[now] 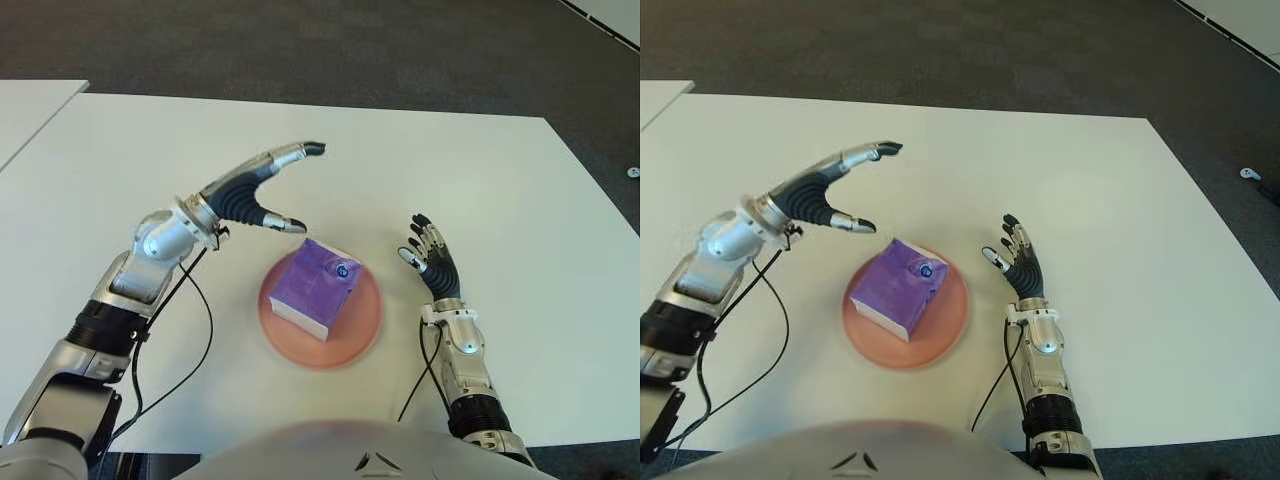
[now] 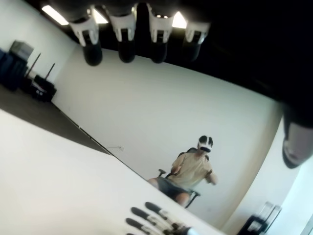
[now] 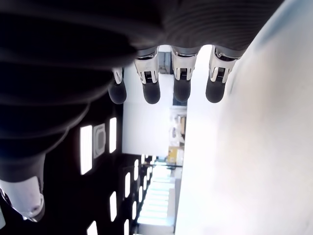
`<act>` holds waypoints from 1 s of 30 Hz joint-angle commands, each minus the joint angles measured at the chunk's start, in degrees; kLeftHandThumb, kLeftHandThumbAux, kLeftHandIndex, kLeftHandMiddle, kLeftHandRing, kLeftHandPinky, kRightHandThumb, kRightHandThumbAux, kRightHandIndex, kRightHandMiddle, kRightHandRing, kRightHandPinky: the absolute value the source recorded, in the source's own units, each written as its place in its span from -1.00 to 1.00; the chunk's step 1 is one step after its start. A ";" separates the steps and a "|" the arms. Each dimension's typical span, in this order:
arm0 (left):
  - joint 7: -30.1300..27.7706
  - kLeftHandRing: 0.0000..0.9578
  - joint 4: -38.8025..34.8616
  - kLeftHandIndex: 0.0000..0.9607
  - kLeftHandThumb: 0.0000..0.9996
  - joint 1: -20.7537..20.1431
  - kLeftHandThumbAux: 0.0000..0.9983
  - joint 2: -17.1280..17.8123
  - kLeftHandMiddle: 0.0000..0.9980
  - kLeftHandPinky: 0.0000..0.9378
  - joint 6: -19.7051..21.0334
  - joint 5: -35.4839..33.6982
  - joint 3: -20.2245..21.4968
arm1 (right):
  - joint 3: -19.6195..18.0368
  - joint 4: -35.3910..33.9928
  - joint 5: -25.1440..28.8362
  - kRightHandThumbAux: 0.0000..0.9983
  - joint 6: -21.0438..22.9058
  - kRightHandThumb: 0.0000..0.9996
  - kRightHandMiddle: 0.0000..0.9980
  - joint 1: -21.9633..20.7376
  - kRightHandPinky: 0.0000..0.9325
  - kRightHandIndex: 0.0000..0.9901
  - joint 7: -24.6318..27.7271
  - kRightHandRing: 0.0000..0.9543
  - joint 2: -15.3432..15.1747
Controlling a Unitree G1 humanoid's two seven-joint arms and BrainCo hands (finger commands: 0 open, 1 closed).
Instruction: Put the tissue paper into the plate.
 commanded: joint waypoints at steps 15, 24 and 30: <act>-5.07 -1.00 -16.17 -1.00 -1.00 3.91 -0.13 -1.45 -1.00 -1.00 25.36 -16.03 8.92 | 0.59 5.12 0.25 0.09 4.27 -0.97 -0.97 2.86 -1.00 -1.00 -1.34 -1.00 2.96; -3.51 -1.00 -21.41 -1.00 -1.00 6.55 -0.17 -4.20 -1.00 -1.00 33.22 -20.28 13.48 | 0.70 5.79 0.37 0.07 4.46 -0.95 -0.96 2.38 -1.00 -1.00 -1.30 -1.00 3.23; -4.52 -1.00 -21.63 -1.00 -1.00 7.17 -0.17 -6.72 -1.00 -1.00 38.11 -28.71 17.24 | 0.68 6.57 0.19 0.07 4.02 -0.95 -0.97 1.94 -1.00 -1.00 -1.40 -1.00 3.43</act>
